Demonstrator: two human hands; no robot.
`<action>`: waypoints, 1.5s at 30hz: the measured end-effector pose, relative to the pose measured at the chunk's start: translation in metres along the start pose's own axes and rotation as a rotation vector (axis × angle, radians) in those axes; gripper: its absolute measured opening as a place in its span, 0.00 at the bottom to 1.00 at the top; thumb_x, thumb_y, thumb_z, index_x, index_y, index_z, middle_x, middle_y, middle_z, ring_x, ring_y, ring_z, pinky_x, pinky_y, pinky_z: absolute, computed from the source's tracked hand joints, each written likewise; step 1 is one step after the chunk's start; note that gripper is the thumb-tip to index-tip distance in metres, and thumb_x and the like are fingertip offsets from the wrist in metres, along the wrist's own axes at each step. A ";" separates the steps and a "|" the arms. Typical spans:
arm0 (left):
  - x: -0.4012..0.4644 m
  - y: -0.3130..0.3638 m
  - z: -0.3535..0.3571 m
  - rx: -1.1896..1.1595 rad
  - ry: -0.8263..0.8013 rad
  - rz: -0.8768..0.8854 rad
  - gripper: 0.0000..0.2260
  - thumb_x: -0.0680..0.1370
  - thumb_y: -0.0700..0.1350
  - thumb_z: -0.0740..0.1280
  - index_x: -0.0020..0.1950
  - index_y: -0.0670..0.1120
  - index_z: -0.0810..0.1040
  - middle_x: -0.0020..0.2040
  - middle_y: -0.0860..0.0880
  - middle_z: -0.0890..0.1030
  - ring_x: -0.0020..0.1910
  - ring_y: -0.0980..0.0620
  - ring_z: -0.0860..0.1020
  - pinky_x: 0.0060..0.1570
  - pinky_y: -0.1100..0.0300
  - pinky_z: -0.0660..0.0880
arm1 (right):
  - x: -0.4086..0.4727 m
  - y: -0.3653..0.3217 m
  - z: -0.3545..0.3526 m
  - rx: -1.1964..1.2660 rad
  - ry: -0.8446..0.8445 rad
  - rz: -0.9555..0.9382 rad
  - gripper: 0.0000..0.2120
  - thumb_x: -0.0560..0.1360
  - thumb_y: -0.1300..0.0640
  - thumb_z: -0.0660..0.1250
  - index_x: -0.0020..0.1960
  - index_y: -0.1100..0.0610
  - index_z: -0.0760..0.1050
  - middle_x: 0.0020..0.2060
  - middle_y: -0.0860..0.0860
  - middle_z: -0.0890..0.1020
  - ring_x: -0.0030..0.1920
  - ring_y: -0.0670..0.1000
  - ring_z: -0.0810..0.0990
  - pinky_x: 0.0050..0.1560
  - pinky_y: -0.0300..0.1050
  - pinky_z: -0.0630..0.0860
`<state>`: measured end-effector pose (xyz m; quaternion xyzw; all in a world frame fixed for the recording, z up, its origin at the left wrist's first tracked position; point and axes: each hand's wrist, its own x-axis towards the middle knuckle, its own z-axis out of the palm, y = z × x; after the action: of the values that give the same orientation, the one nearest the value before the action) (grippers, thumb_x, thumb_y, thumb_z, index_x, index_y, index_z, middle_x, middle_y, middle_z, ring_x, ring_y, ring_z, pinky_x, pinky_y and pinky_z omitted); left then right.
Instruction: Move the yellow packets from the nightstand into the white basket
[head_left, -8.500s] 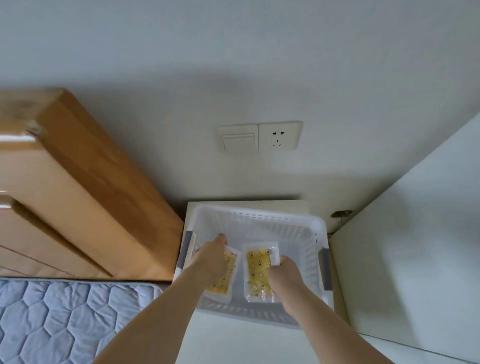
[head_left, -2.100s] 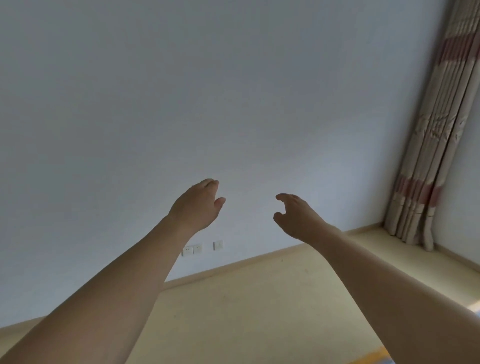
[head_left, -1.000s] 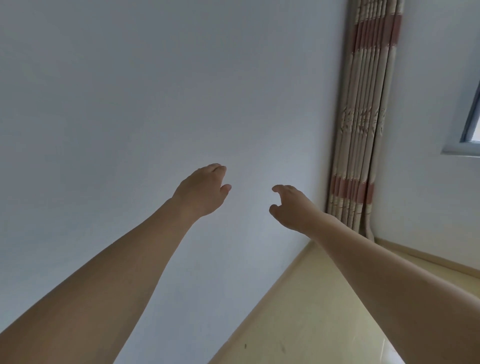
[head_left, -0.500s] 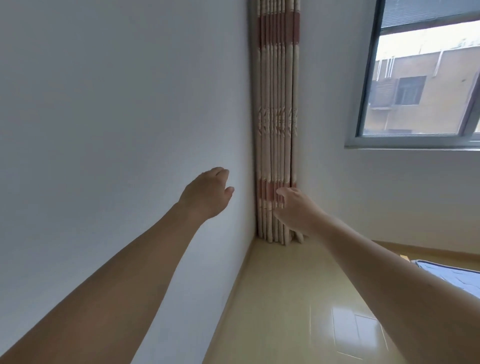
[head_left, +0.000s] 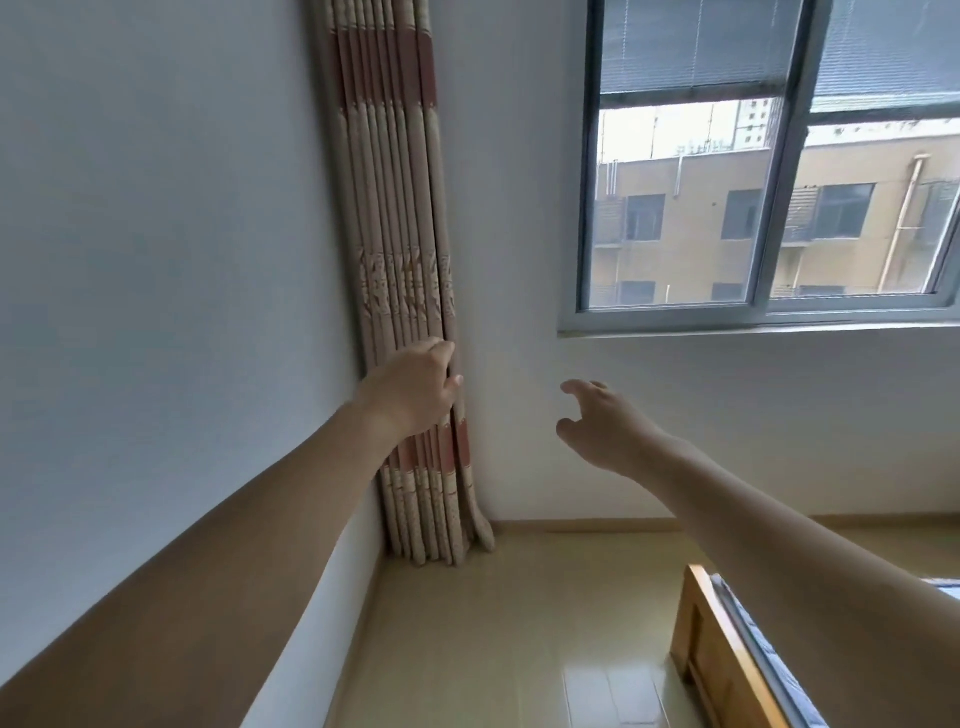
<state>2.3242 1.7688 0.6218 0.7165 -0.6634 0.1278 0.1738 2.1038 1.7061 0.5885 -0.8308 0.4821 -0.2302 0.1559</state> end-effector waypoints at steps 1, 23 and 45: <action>0.021 -0.001 0.014 0.012 -0.019 0.023 0.24 0.82 0.49 0.59 0.76 0.41 0.63 0.75 0.44 0.66 0.74 0.46 0.64 0.72 0.52 0.63 | 0.018 0.008 0.004 -0.007 -0.011 0.010 0.28 0.77 0.58 0.60 0.76 0.56 0.61 0.74 0.53 0.65 0.71 0.55 0.66 0.64 0.45 0.66; 0.541 -0.029 0.255 -0.114 -0.152 0.249 0.26 0.82 0.52 0.60 0.77 0.44 0.60 0.78 0.46 0.62 0.75 0.44 0.63 0.72 0.53 0.61 | 0.470 0.224 0.016 -0.108 0.111 0.305 0.27 0.76 0.57 0.62 0.75 0.58 0.63 0.73 0.55 0.67 0.72 0.56 0.66 0.70 0.47 0.65; 0.985 0.224 0.489 -0.265 -0.161 0.752 0.23 0.82 0.49 0.60 0.75 0.43 0.65 0.75 0.48 0.66 0.72 0.45 0.68 0.67 0.54 0.67 | 0.773 0.582 -0.089 -0.158 0.265 0.668 0.27 0.78 0.55 0.59 0.76 0.57 0.60 0.74 0.52 0.63 0.74 0.52 0.62 0.69 0.45 0.62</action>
<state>2.1639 0.6585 0.6032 0.4029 -0.9014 0.0392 0.1534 1.9639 0.7455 0.5634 -0.6000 0.7592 -0.2340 0.0940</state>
